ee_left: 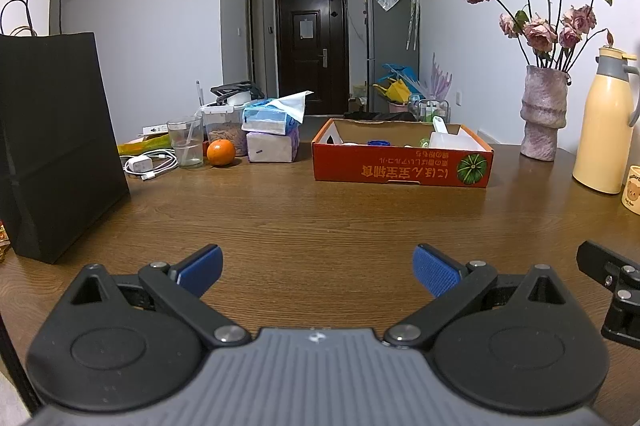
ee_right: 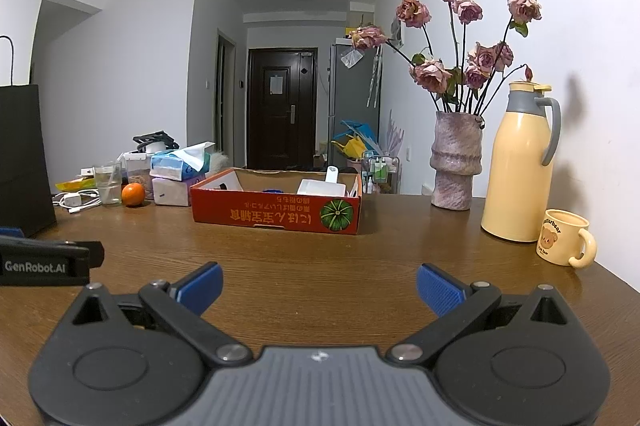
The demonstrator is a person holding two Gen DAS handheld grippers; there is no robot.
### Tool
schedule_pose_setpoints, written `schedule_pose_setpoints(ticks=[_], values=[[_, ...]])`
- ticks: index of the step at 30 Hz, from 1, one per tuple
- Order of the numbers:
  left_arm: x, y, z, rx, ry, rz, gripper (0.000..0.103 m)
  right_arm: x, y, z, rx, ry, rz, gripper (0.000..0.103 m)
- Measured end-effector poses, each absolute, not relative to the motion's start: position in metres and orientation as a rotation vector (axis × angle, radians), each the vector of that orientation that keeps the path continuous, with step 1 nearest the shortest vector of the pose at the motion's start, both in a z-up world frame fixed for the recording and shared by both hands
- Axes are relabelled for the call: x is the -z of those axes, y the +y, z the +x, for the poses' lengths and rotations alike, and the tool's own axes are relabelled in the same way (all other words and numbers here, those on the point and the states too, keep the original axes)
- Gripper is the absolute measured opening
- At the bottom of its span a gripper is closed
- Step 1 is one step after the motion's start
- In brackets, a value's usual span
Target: Organize rigid objects
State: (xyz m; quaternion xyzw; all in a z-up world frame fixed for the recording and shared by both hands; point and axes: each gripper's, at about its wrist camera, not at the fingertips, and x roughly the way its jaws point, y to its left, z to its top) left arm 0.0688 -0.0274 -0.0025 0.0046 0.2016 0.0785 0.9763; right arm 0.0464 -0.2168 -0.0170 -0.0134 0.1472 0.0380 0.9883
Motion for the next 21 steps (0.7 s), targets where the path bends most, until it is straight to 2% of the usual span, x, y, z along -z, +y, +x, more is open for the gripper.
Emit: schedule_pose_setpoints(ticks=[21], values=[[0.004, -0.0237, 0.0672, -0.169, 0.405, -0.005, 0.103, 0.0162, -0.2163, 0.045, -0.077, 0.296, -0.028, 0.103]])
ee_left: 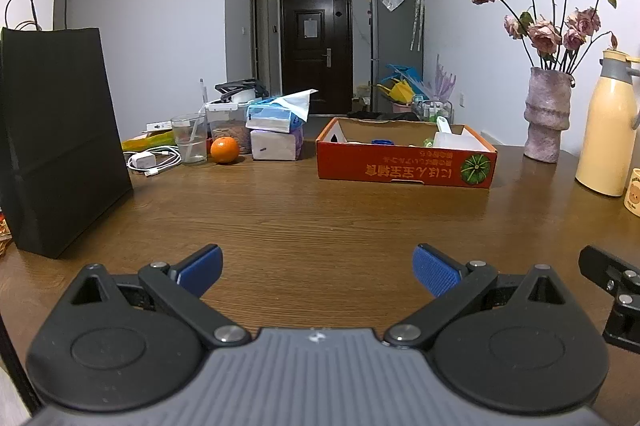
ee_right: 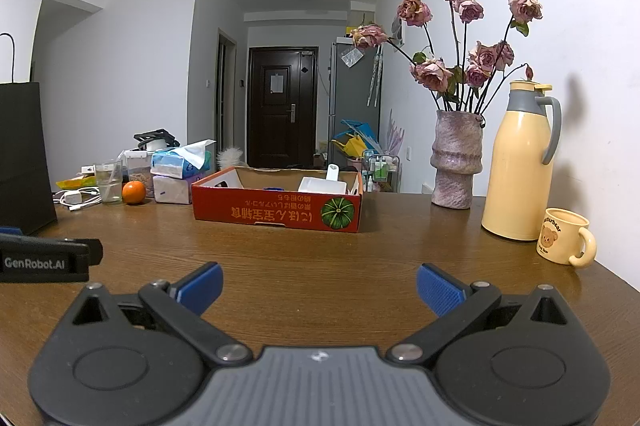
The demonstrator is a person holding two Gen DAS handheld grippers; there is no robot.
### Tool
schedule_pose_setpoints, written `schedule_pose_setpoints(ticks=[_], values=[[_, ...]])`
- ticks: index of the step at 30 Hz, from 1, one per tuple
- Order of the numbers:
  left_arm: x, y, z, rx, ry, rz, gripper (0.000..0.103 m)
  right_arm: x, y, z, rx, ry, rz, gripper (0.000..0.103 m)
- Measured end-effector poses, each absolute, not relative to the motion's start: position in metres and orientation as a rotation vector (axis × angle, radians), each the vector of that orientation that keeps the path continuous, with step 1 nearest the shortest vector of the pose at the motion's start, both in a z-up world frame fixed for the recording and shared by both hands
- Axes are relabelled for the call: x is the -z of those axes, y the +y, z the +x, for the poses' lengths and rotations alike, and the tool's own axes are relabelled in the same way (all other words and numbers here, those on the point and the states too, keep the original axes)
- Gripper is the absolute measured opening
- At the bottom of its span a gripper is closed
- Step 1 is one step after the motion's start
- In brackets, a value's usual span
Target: Organize rigid objects
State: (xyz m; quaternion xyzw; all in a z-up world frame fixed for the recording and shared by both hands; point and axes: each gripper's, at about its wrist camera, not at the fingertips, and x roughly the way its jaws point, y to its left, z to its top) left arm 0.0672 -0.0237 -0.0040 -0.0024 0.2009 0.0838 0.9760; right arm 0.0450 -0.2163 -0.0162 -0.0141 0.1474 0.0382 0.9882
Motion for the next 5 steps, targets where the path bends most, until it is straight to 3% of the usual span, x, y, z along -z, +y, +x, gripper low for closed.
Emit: schedule_pose_setpoints(ticks=[5], values=[[0.0046, -0.0238, 0.0667, -0.159, 0.406, -0.003, 0.103, 0.0164, -0.2162, 0.0452, -0.077, 0.296, -0.029, 0.103]])
